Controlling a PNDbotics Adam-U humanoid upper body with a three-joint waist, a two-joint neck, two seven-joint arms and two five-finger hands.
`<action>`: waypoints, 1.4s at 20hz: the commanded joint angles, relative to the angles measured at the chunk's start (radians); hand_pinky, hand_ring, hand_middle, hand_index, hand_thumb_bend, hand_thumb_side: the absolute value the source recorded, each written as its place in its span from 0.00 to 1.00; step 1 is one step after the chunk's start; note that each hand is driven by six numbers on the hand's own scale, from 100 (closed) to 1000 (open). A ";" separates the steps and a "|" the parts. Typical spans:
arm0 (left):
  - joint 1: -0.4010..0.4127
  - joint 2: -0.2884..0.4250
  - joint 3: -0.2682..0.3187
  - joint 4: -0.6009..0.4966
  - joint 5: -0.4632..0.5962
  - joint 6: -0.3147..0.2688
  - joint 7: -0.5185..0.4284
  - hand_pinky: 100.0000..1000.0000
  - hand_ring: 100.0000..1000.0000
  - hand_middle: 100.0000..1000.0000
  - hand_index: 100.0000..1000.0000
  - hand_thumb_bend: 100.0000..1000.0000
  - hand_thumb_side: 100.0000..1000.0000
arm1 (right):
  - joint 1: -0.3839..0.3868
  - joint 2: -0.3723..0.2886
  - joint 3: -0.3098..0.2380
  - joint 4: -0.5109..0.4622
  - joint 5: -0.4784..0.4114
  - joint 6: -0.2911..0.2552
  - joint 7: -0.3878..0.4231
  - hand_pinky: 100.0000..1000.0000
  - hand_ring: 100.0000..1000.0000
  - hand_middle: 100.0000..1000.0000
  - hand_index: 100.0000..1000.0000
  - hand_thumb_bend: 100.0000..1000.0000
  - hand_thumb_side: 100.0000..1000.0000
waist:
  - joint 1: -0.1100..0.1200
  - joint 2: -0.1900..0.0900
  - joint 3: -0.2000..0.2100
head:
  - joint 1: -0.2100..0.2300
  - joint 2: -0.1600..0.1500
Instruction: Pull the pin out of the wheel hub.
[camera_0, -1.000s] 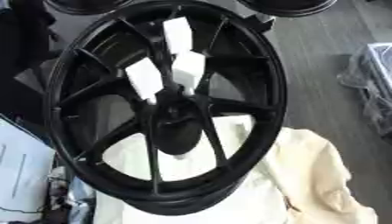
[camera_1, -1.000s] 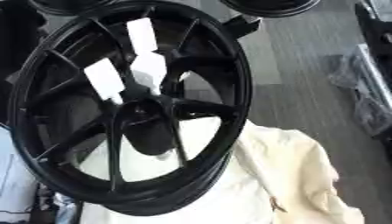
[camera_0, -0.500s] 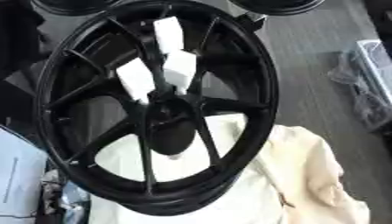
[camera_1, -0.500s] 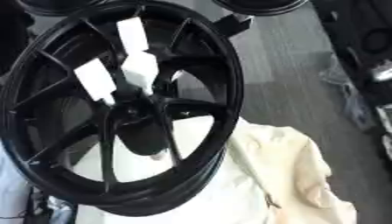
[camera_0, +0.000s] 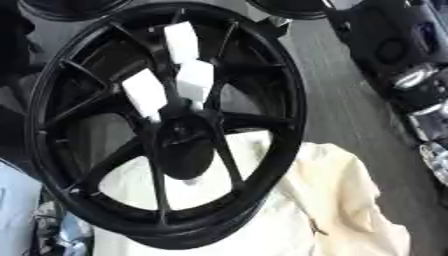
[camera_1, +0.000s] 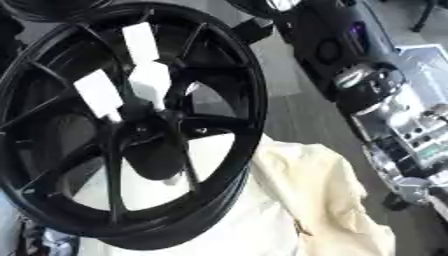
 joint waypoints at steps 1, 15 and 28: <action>-0.001 0.026 0.022 -0.024 0.001 -0.006 0.014 0.77 0.77 0.80 0.83 0.34 0.76 | -0.015 -0.014 0.011 -0.032 -0.014 -0.007 0.031 0.85 0.82 0.79 0.89 0.25 0.37 | 0.001 -0.028 0.002 | 0.001 -0.002; 0.038 0.053 0.051 -0.014 0.004 -0.017 0.047 0.77 0.77 0.80 0.83 0.34 0.76 | 0.020 0.021 0.094 -0.164 0.044 0.110 0.100 0.84 0.80 0.77 0.89 0.33 0.36 | 0.000 -0.033 -0.022 | 0.006 -0.002; 0.085 0.089 0.069 0.002 0.015 -0.023 0.066 0.76 0.77 0.79 0.83 0.34 0.76 | 0.100 0.070 0.170 -0.365 0.182 0.245 0.149 0.78 0.71 0.69 0.83 0.56 0.31 | -0.007 -0.036 -0.044 | 0.028 -0.002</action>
